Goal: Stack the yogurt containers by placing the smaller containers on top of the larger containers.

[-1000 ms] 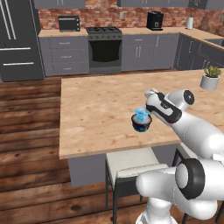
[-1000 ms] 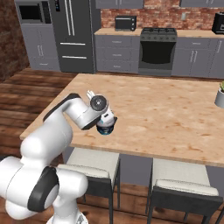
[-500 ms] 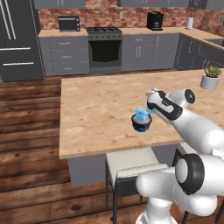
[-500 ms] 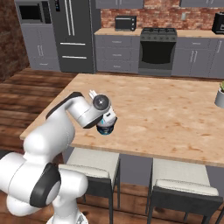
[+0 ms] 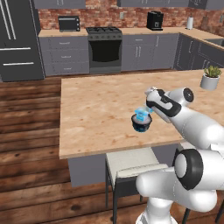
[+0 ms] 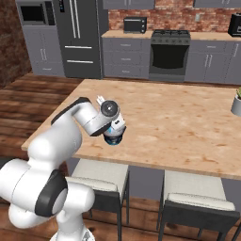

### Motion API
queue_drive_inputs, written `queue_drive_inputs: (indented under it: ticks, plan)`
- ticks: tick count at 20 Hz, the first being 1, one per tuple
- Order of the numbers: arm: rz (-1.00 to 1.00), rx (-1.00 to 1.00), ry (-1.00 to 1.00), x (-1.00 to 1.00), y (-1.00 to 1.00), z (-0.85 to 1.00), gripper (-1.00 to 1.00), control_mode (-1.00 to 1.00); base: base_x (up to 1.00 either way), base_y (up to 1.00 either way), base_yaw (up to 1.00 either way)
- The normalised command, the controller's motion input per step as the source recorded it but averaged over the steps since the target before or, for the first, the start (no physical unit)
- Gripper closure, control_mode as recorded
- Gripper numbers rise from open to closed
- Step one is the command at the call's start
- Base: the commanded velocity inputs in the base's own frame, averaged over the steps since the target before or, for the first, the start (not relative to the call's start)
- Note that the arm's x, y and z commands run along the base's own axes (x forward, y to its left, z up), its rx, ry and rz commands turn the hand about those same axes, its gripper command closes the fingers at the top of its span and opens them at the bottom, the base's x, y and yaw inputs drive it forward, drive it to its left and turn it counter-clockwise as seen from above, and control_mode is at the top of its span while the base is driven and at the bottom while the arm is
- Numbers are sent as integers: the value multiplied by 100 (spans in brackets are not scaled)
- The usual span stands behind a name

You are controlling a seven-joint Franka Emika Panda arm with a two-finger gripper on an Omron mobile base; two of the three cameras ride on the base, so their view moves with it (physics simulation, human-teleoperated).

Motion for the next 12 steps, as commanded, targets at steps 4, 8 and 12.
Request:
queue_drive_inputs:
  ticks: [4,8,12]
  plan:
    - [0,0,0,5,0,-4,100,-100,0,0,0]
    - [0,0,0,3,0,-6,100,-100,0,0,0]
    - [0,0,0,2,0,-8,100,-100,0,0,0]
